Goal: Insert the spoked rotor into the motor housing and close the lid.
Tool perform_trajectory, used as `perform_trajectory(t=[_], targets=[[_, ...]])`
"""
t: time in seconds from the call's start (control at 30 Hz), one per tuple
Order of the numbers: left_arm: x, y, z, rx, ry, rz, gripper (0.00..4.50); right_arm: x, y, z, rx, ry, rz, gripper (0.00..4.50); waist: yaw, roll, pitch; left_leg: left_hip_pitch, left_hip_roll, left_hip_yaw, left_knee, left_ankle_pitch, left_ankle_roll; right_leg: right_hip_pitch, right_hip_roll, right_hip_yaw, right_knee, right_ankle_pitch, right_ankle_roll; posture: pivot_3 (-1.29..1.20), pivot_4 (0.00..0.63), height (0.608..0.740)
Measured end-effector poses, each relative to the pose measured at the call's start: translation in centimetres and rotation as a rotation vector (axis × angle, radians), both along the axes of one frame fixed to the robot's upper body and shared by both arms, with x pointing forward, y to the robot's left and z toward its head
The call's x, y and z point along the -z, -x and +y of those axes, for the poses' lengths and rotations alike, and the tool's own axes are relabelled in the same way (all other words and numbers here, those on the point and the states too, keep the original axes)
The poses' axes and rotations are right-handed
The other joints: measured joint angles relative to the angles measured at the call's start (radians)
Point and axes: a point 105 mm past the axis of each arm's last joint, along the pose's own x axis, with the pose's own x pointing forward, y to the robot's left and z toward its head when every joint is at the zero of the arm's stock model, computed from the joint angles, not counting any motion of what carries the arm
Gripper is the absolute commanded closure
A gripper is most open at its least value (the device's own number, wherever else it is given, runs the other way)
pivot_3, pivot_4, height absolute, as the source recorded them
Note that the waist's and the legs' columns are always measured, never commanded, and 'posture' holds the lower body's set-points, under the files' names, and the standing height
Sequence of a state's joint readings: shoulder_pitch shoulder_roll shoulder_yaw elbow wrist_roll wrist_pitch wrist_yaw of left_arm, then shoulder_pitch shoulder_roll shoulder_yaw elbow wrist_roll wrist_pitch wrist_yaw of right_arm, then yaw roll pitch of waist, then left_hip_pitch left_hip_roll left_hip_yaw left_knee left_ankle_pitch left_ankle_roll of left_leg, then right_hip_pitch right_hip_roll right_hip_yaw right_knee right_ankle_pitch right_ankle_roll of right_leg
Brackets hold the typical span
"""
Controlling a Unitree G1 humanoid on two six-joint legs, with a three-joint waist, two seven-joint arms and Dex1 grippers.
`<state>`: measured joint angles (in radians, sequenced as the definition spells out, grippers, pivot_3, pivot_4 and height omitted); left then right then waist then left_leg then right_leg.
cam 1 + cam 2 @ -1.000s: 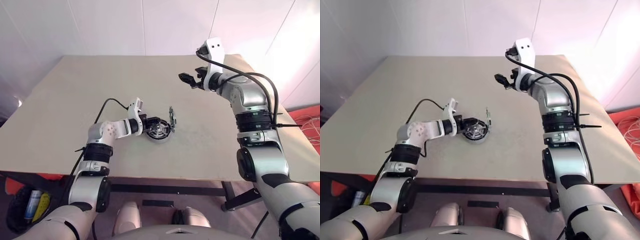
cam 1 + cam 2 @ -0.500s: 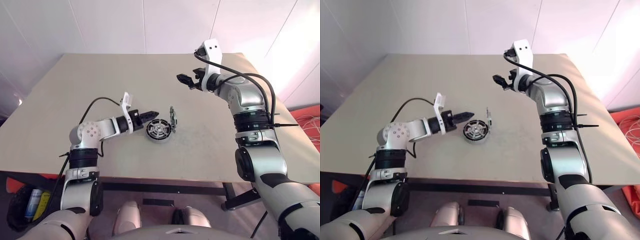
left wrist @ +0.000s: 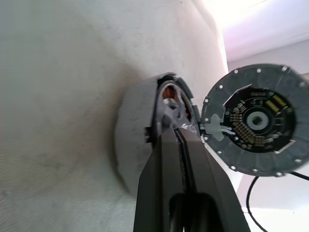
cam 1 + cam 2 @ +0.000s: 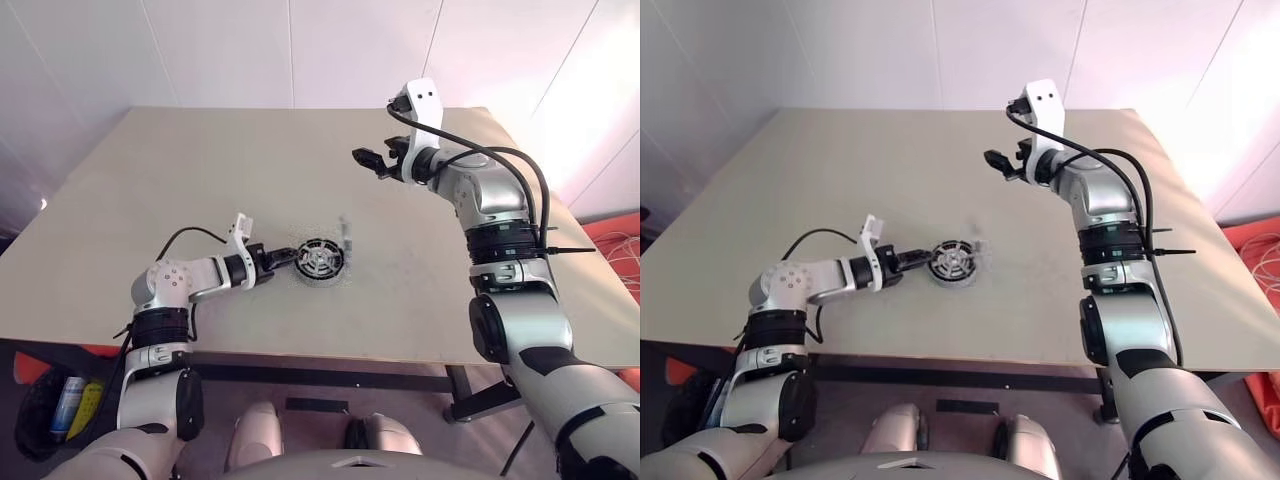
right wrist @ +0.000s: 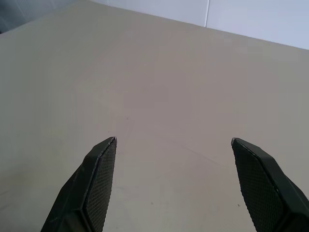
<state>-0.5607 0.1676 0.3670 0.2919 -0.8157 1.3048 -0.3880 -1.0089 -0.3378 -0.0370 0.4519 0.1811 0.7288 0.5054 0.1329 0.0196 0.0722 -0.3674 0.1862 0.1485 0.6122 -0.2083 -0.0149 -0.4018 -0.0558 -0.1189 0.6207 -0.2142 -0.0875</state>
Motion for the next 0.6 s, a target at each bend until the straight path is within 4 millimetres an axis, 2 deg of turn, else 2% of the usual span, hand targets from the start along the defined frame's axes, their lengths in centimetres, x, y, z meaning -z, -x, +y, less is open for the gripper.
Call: perform_trajectory(t=[0.2,0.33,0.47,0.6], targets=[[-3.2,0.1,-0.1,0.020,0.131,-0.112,4.48,0.0,0.0,0.0,0.000,0.000,0.000,0.19,0.000,0.000,0.000,-0.001,0.000,0.000,0.000,0.000,0.000,0.000,0.000,0.000,0.000,0.001,-0.002,0.00,0.000,0.740],[-3.7,0.2,-0.5,0.040,0.164,-0.113,4.48,0.0,0.0,0.0,0.000,0.000,0.000,0.19,0.000,0.000,0.000,-0.001,0.000,0.000,0.000,0.000,0.000,0.000,0.000,0.000,0.000,0.001,-0.002,0.00,0.000,0.740],[-2.4,0.3,-1.6,0.076,0.113,-0.044,4.48,0.1,0.0,0.0,0.000,-0.001,0.003,0.19,0.001,0.000,0.000,0.000,0.000,0.000,0.000,0.000,0.000,0.000,0.000,0.000,0.000,-0.001,0.002,0.00,0.000,0.740],[0.4,0.0,-2.9,0.094,0.001,0.066,4.48,0.4,0.1,0.2,-0.004,-0.003,0.007,0.19,0.004,0.000,0.000,-0.001,0.000,0.000,0.000,0.000,0.000,0.000,0.000,0.000,-0.001,-0.002,0.004,0.00,0.000,0.740]])
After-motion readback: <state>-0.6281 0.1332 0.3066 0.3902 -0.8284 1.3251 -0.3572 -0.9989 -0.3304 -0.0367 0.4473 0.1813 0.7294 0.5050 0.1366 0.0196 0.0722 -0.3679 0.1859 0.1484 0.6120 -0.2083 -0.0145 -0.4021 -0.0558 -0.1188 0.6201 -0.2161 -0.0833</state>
